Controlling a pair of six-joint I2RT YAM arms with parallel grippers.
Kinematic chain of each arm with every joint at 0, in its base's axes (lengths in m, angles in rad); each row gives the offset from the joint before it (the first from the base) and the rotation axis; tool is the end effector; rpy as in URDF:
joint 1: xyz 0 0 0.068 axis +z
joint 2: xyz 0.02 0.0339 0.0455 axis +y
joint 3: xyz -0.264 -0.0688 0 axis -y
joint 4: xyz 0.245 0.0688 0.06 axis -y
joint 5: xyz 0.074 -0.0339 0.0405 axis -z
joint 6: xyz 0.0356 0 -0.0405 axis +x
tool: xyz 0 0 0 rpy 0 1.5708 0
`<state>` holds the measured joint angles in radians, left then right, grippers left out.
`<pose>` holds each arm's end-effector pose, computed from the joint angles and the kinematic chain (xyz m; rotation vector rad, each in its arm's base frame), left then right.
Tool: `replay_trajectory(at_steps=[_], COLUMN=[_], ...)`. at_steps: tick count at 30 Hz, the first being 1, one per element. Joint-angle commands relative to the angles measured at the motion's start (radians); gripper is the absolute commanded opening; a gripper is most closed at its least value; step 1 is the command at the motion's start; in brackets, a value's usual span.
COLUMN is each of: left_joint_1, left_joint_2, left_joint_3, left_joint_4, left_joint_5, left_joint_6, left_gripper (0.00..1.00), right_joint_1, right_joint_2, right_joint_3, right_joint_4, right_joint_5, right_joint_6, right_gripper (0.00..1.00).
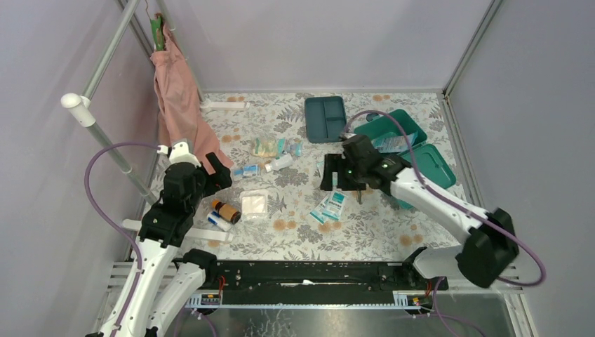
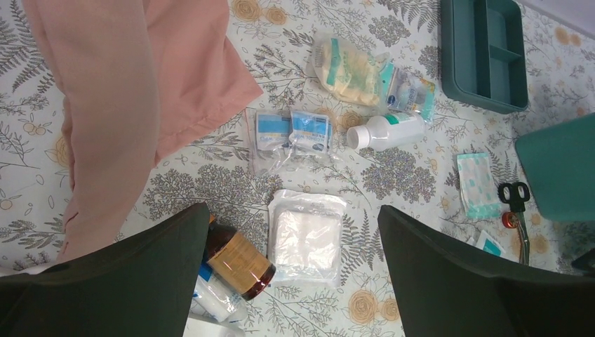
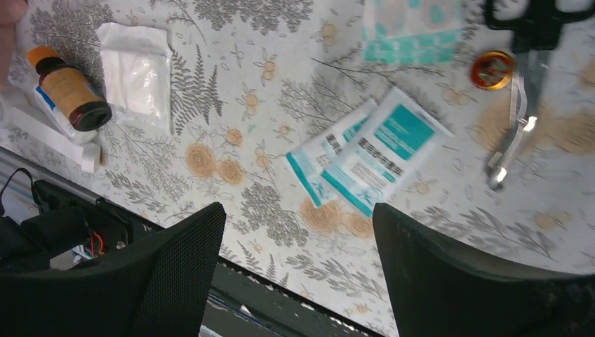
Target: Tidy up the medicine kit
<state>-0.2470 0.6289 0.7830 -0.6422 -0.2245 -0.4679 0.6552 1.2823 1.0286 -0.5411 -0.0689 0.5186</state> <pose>0.1332 -0.0254 0.3147 -0.3637 2.0200 -0.2146 0.2156 0.1688 0.2850 -0.2024 2.4511 0.6272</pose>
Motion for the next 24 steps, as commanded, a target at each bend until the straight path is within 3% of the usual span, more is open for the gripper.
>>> replay_trajectory(at_steps=[1,8,17,24], left_joint_1=[0.003,0.003,0.003,0.003], left_joint_2=[-0.006,-0.027,-0.066,-0.053], left_joint_3=[-0.011,-0.013,-0.015,-0.013], left_joint_4=[0.034,0.032,0.028,0.027], left_joint_5=[0.009,-0.009,-0.032,-0.023], left_joint_6=[0.022,0.018,0.012,0.015], left_gripper=[0.99,0.99,0.99,0.99], right_joint_1=[0.050,0.085,0.165,0.192], right_joint_2=[0.115,0.326,0.577,0.719], right_joint_3=[0.082,0.121,0.333,0.477], right_joint_4=[0.176,0.434,0.320,0.185], right_joint_5=[0.017,0.145,0.387,0.457], right_joint_6=[0.079,0.464,0.880,1.043], right_gripper=[0.84,0.85,0.91,0.92])
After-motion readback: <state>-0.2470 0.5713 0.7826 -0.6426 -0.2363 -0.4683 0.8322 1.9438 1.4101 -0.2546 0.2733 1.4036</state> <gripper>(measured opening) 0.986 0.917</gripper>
